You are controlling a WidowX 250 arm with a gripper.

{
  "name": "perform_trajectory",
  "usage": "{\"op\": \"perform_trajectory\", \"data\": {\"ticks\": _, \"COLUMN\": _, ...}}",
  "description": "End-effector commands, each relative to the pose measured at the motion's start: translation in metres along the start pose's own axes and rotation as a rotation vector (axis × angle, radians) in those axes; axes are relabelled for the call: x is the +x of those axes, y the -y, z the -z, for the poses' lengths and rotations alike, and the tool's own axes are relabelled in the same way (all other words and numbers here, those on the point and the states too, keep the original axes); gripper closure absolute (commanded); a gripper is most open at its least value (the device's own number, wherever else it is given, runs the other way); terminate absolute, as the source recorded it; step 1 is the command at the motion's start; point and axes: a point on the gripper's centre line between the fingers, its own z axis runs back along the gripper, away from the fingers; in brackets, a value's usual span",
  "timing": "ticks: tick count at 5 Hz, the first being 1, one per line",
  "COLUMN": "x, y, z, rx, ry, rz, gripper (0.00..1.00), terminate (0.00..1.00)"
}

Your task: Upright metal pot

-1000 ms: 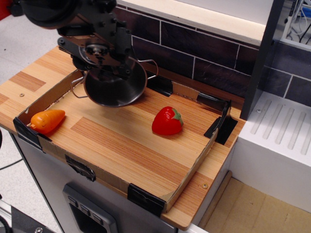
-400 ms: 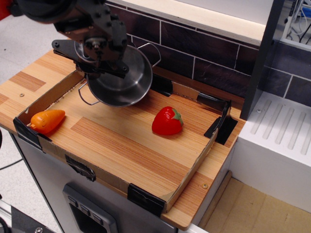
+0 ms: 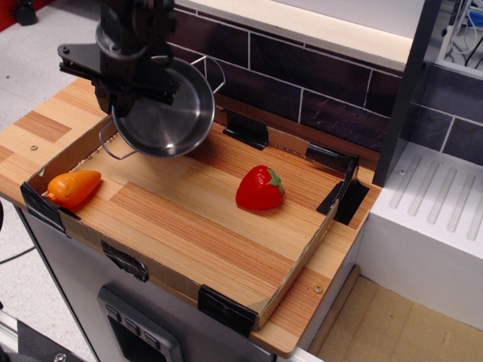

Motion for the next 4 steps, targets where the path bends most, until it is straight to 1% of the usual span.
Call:
{"op": "perform_trajectory", "data": {"ticks": 1, "x": 0.010, "y": -0.011, "z": 0.004, "rx": -0.090, "ry": -0.294, "rz": -0.026, "gripper": 1.00, "terminate": 0.00}}
{"op": "perform_trajectory", "data": {"ticks": 2, "x": 0.012, "y": -0.013, "z": 0.012, "rx": -0.108, "ry": -0.372, "rz": -0.074, "gripper": 1.00, "terminate": 0.00}}
{"op": "perform_trajectory", "data": {"ticks": 3, "x": 0.011, "y": -0.016, "z": 0.024, "rx": -0.108, "ry": -0.402, "rz": -0.096, "gripper": 1.00, "terminate": 0.00}}
{"op": "perform_trajectory", "data": {"ticks": 4, "x": 0.010, "y": -0.012, "z": 0.032, "rx": -0.114, "ry": -0.269, "rz": -0.128, "gripper": 1.00, "terminate": 0.00}}
